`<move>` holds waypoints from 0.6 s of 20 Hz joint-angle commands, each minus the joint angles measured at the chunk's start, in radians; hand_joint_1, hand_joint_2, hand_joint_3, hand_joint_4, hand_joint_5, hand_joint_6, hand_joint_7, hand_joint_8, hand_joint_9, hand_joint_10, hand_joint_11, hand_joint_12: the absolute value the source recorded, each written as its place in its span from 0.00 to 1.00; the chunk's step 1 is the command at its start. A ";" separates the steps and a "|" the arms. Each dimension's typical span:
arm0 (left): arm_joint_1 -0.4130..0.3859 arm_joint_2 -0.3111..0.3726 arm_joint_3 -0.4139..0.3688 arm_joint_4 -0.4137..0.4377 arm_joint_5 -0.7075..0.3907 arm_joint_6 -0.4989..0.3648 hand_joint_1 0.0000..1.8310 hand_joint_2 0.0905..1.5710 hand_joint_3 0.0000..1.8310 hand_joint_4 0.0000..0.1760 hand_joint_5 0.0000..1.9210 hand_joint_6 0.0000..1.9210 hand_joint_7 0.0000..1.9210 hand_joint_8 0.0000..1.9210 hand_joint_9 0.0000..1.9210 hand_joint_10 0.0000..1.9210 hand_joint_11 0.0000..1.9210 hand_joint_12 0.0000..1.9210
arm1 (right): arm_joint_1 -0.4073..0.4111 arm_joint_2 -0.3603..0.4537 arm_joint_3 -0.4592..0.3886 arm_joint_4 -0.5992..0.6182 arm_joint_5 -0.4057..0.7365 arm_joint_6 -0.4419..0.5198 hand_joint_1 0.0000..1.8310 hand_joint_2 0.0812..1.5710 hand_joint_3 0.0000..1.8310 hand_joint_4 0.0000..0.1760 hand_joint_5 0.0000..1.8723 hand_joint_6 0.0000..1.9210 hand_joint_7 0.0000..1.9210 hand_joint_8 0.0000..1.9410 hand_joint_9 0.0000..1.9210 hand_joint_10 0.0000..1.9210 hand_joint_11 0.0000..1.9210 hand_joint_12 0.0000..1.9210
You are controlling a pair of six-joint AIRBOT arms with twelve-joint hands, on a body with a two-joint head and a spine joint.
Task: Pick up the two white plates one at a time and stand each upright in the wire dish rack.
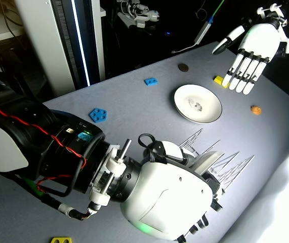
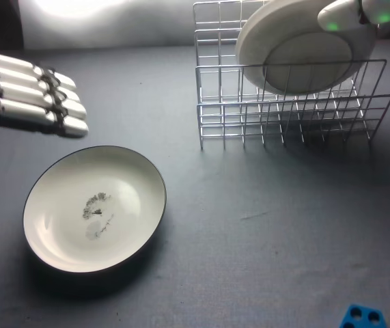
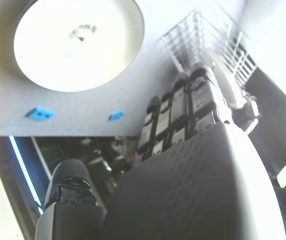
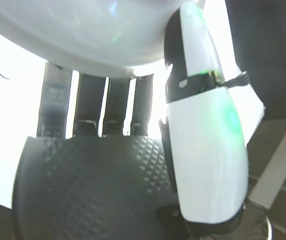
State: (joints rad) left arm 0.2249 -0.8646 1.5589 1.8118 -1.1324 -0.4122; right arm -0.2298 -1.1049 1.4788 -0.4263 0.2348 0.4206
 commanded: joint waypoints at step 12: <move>0.207 -0.003 -0.091 -0.151 0.089 0.124 0.00 0.71 0.00 0.00 0.00 0.00 0.00 0.00 0.00 0.00 0.00 0.00 | -0.010 0.005 0.010 0.051 0.137 -0.003 0.63 0.70 0.00 0.00 0.51 0.52 0.51 0.08 0.53 0.00 0.33 0.46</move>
State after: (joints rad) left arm 0.4419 -0.8703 1.4677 1.7359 -1.0351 -0.2909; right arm -0.2474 -1.1069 1.4834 -0.4065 0.2581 0.4103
